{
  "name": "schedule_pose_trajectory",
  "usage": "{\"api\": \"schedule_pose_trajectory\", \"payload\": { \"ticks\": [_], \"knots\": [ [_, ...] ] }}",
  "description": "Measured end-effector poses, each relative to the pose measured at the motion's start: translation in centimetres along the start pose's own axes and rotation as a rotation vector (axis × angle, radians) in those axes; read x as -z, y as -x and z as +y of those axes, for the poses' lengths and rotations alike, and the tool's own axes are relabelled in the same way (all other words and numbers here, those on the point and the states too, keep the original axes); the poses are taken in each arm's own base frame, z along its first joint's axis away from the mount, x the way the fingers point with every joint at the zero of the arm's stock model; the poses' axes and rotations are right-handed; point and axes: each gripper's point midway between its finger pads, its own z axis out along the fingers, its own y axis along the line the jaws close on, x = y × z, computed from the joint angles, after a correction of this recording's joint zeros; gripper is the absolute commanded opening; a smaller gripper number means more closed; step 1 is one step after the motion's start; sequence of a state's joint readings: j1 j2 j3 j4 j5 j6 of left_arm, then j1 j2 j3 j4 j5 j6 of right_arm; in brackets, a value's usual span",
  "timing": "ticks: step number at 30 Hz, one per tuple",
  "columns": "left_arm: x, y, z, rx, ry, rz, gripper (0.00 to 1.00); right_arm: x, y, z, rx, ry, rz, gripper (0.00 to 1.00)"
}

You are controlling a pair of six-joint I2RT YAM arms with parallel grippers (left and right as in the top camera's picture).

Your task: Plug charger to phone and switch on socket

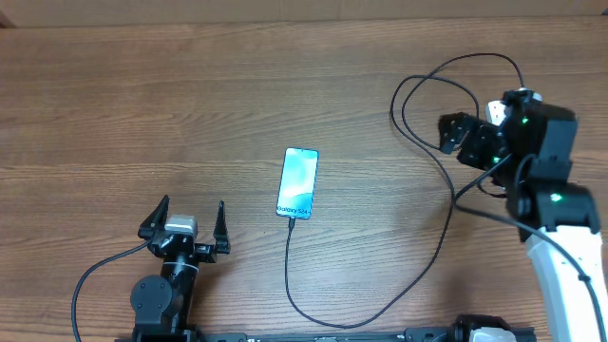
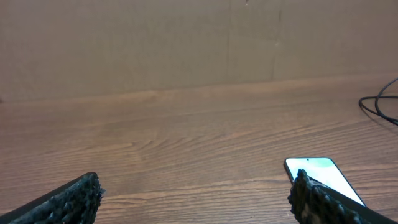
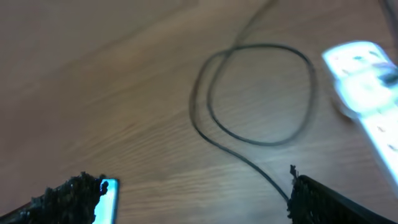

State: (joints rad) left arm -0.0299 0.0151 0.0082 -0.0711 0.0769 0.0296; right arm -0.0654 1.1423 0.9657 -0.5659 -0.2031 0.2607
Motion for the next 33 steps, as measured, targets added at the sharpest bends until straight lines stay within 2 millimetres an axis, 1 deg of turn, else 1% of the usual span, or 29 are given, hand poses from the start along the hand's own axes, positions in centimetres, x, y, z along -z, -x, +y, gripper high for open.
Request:
{"api": "schedule_pose_trajectory", "payload": {
  "ticks": [3, 6, 10, 19, 23, 28, 33],
  "knots": [
    [0.0, 0.0, 0.0, 0.000, 0.000, 0.000, 1.00, -1.1, -1.3, 0.7, 0.021, 0.065, -0.016, 1.00],
    [0.0, 0.0, 0.0, 0.000, 0.000, 0.000, 1.00, -1.9, -2.9, 1.0, 0.029, 0.112, -0.008, 1.00],
    [0.0, 0.0, 0.0, 0.000, 0.000, 0.000, 1.00, -2.7, -5.2, 0.8, 0.026, 0.149, 0.022, 1.00],
    [0.0, 0.0, 0.0, 0.000, 0.000, 0.000, 1.00, -3.3, -9.2, -0.3, 0.038, 0.167, 0.059, 1.00],
    [0.0, 0.0, 0.0, 0.000, 0.000, 0.000, 1.00, -3.2, -10.2, -0.6, 0.058, 0.174, 0.042, 1.00],
    [0.0, 0.0, 0.0, 0.000, 0.000, 0.000, 1.00, -3.2, -10.6, -0.7, 0.078, 0.188, 0.007, 1.00],
    [0.0, 0.0, 0.0, 0.000, 0.000, 0.000, 1.00, -3.4, -12.1, -1.3, 0.088, 0.193, -0.011, 1.00]
  ]
}}
